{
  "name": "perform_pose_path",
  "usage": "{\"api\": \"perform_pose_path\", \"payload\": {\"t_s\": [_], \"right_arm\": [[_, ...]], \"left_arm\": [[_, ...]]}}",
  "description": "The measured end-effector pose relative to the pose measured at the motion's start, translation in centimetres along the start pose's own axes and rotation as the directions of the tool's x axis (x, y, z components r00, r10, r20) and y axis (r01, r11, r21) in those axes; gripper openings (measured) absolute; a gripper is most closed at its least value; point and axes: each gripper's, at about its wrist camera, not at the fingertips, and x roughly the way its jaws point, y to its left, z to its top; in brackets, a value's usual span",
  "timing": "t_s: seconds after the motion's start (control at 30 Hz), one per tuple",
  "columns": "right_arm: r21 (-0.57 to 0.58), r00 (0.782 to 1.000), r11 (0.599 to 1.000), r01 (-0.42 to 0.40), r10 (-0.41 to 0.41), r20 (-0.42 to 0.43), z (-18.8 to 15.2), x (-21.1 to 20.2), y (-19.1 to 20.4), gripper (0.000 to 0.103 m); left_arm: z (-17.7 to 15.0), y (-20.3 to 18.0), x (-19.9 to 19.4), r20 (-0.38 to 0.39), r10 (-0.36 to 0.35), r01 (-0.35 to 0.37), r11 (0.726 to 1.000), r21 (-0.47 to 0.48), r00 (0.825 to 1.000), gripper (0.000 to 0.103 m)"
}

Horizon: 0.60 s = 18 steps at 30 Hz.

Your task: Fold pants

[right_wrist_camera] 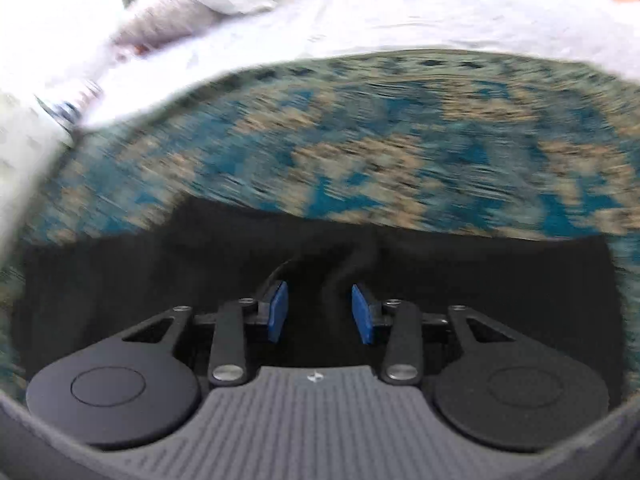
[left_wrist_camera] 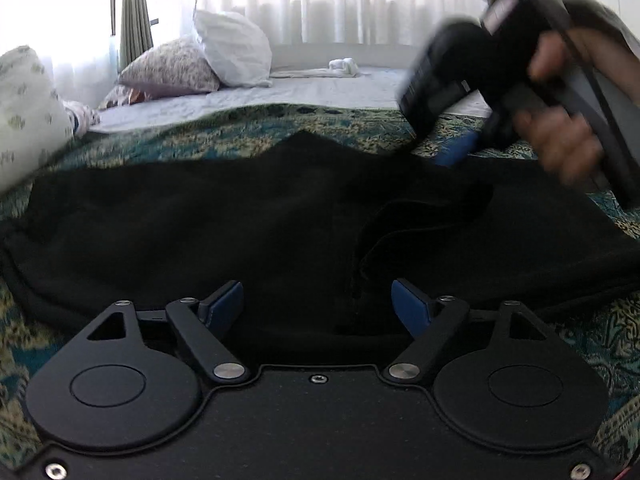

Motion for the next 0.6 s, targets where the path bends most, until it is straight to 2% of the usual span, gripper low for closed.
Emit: {"api": "perform_pose_path", "payload": {"t_s": [0.03,0.1,0.17,0.23,0.33,0.43,0.5,0.53,0.6], "right_arm": [[0.042,0.997,0.997,-0.072,0.071,0.009,0.4,-0.1,-0.1,0.046],[0.079,0.992,0.989,-0.122,0.118,0.045,1.0,-0.5,-0.2,0.046],[0.044,0.996,0.997,-0.058,0.055,0.073,1.1,-1.0,0.1,0.058],[0.001,0.996,0.999,0.047,-0.047,0.080,1.0,-1.3,0.2,0.060],[-0.009,0.987,0.987,0.159,-0.159,0.033,0.6,-1.4,-0.7,0.060],[0.030,0.979,0.981,0.191,-0.189,-0.072,0.0,-0.8,-2.0,0.062],[0.065,0.976,0.980,0.187,-0.178,-0.128,-0.2,0.1,-2.4,0.062],[0.079,0.977,0.981,0.175,-0.164,-0.136,-0.3,0.6,-2.4,0.066],[0.073,0.979,0.982,0.173,-0.163,-0.121,-0.1,1.0,-1.6,0.068]], "left_arm": [[-0.3,0.4,-0.2,0.002,-0.004,0.004,1.000,-0.007,1.000,0.081],[-0.5,0.7,0.0,0.003,-0.007,0.007,1.000,-0.010,1.000,0.081],[-0.8,0.7,0.2,0.008,-0.003,0.003,1.000,-0.004,1.000,0.081],[-1.2,0.5,0.4,0.024,0.004,-0.005,1.000,0.006,1.000,0.081],[-1.3,0.6,0.8,0.034,0.007,-0.007,1.000,0.007,0.999,0.081],[-1.3,0.5,0.7,0.036,0.002,-0.002,1.000,-0.004,0.999,0.082],[-1.5,0.3,0.1,0.040,0.004,-0.004,1.000,-0.004,0.999,0.082],[-1.6,0.1,-0.2,0.042,0.007,-0.007,1.000,-0.002,0.999,0.082],[-1.6,0.0,-0.2,0.045,0.010,-0.011,1.000,0.002,0.999,0.082]]}}
